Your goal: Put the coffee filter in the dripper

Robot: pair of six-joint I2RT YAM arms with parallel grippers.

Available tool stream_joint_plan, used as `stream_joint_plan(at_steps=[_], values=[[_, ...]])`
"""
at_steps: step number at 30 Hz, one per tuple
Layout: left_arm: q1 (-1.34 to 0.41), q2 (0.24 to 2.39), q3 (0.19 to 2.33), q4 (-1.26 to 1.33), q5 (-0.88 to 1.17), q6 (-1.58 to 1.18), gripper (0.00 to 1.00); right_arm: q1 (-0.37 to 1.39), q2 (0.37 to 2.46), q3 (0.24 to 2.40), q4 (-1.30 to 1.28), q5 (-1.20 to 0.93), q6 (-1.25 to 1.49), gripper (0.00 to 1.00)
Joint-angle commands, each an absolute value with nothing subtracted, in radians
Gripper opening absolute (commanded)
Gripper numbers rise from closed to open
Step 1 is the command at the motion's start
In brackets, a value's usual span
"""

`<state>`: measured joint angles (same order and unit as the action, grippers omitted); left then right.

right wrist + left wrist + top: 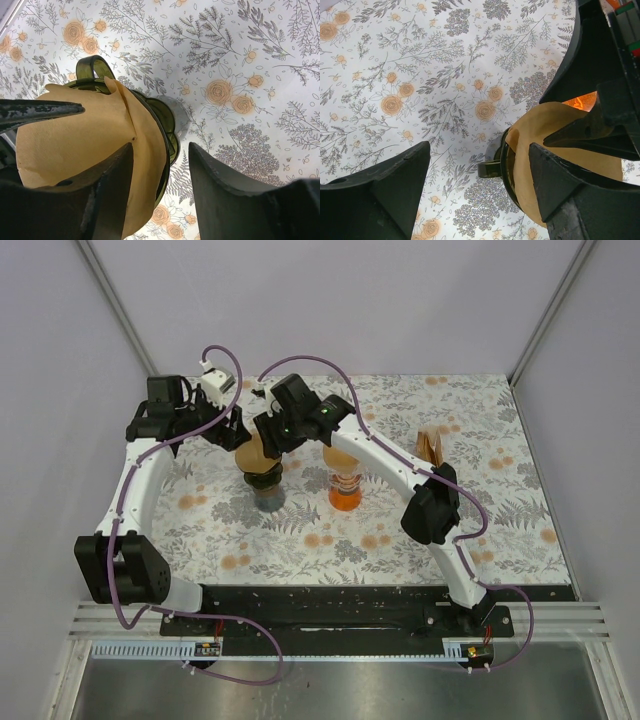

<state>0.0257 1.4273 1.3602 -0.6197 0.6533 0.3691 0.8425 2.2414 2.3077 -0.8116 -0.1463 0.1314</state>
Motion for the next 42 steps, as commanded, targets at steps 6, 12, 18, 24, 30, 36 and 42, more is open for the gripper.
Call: stream_joint_plan(at_steps=[6, 12, 18, 24, 30, 36, 42], values=[[0.032, 1.371, 1.408, -0.606, 0.632, 0.365, 0.83, 0.848, 2.186, 2.436, -0.853, -0.129, 0.11, 0.67], [0.035, 1.339, 1.424, -0.598, 0.592, 0.338, 0.84, 0.848, 2.151, 2.456, -0.854, -0.107, 0.091, 0.75], [0.038, 1.298, 1.427, -0.581, 0.482, 0.285, 0.84, 0.848, 2.045, 2.445, -0.879, -0.014, 0.045, 0.91], [0.057, 1.215, 1.387, -0.519, 0.29, 0.187, 0.98, 0.787, 1.84, 2.274, -0.876, 0.198, 0.026, 0.99], [0.083, 1.108, 1.24, -0.359, 0.069, 0.13, 0.99, 0.482, 1.538, 1.854, -0.758, 0.177, 0.144, 0.99], [0.147, 1.088, 1.072, -0.247, 0.005, 0.107, 0.99, 0.137, 1.232, 1.415, -0.554, 0.117, 0.232, 0.99], [0.247, 1.082, 0.91, -0.121, 0.103, 0.023, 0.99, 0.011, 1.144, 1.12, -0.373, 0.198, 0.244, 0.99]])
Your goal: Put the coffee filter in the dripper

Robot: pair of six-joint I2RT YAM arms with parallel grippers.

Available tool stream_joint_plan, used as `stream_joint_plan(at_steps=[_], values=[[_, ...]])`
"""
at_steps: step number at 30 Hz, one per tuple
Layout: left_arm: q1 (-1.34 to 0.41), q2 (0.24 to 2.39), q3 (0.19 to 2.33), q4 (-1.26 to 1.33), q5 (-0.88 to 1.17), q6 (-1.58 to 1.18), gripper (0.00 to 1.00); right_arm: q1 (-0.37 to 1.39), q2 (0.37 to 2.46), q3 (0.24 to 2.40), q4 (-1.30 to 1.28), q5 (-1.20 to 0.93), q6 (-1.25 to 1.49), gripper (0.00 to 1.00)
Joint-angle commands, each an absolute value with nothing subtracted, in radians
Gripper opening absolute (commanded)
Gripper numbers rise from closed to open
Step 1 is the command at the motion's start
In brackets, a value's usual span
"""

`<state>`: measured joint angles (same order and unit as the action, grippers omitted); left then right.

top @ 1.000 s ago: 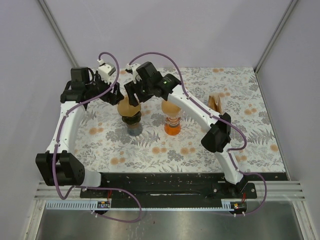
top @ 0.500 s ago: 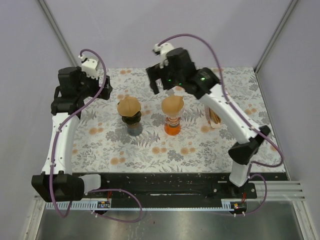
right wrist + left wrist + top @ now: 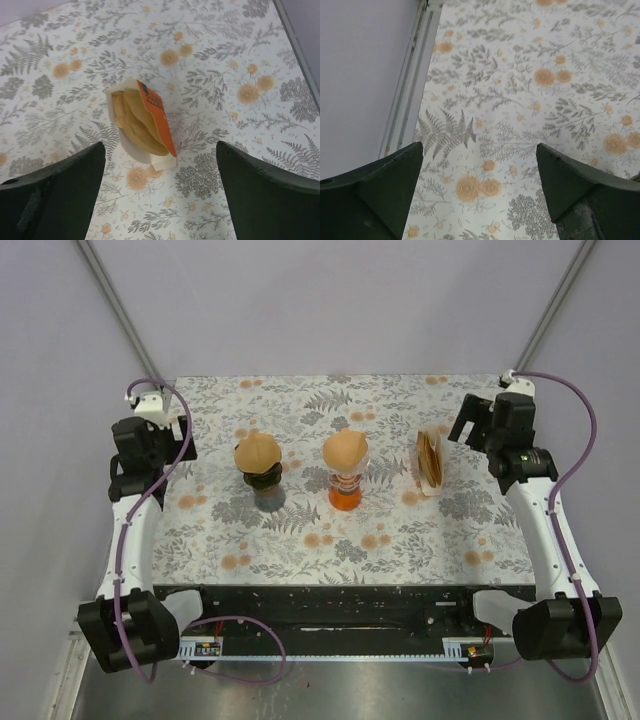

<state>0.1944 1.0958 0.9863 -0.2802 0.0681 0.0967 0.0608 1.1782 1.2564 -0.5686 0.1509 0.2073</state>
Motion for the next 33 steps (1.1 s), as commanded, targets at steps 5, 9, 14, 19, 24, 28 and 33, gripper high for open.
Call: stream_joint_plan(at_steps=[5, 9, 14, 19, 24, 28, 33], values=[[0.275, 1.042, 0.717, 0.082, 0.117, -0.023, 0.99, -0.067, 1.1, 0.956, -0.24, 0.224, 0.262, 1.0], [0.273, 1.051, 0.614, 0.184, 0.104, -0.052, 0.99, -0.072, 1.056, 0.833, -0.109, 0.253, 0.236, 0.99], [0.275, 1.081, 0.554, 0.23, 0.149, -0.074, 0.99, -0.072, 1.014, 0.715, 0.027, 0.253, 0.216, 0.99], [0.275, 1.086, 0.528, 0.268, 0.181, -0.087, 0.99, -0.072, 1.009, 0.647, 0.104, 0.241, 0.218, 1.0], [0.275, 1.091, 0.495, 0.31, 0.196, -0.094, 0.99, -0.072, 1.028, 0.598, 0.15, 0.242, 0.216, 0.99], [0.273, 1.1, 0.492, 0.314, 0.186, -0.095, 0.99, -0.072, 1.025, 0.555, 0.207, 0.241, 0.21, 1.0], [0.275, 1.104, 0.488, 0.313, 0.212, -0.081, 0.99, -0.072, 1.012, 0.529, 0.248, 0.239, 0.209, 0.99]])
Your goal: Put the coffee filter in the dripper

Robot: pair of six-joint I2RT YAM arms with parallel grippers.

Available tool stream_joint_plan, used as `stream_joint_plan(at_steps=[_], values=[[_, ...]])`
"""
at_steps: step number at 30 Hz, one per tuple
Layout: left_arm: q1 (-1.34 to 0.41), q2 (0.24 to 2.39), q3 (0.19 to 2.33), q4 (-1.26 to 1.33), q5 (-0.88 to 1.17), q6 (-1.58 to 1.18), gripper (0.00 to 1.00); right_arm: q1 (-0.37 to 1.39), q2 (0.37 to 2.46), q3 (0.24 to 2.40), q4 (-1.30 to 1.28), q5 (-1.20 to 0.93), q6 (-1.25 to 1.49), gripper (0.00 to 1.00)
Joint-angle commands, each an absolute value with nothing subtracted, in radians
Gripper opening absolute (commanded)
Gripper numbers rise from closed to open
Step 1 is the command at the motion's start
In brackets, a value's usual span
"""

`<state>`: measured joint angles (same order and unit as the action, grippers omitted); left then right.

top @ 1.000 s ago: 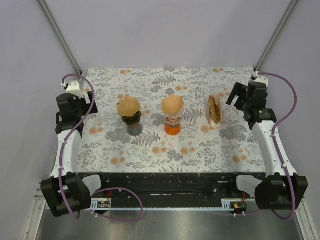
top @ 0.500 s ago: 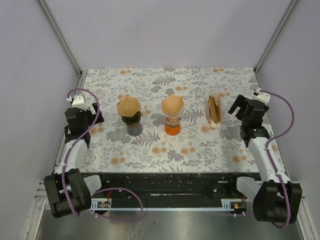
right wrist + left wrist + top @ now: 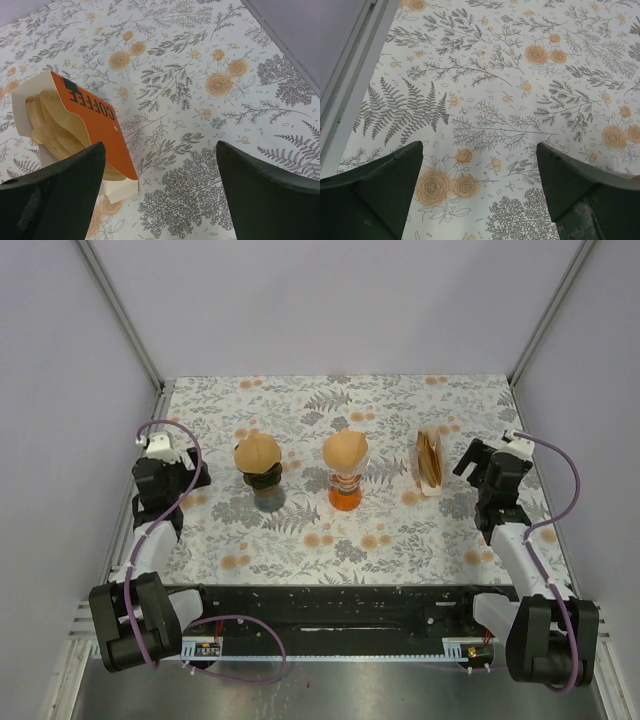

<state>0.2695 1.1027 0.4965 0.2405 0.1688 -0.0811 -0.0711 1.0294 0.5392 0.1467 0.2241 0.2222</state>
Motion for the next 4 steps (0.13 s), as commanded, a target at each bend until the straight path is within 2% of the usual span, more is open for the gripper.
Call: stream_joint_plan(at_steps=[1, 4], values=[[0.275, 1.101, 0.483, 0.317, 0.219, -0.083, 0.99, -0.072, 1.009, 0.526, 0.252, 0.242, 0.209, 1.0], [0.273, 1.089, 0.474, 0.334, 0.216, -0.104, 0.99, -0.072, 1.009, 0.517, 0.264, 0.247, 0.209, 0.99]])
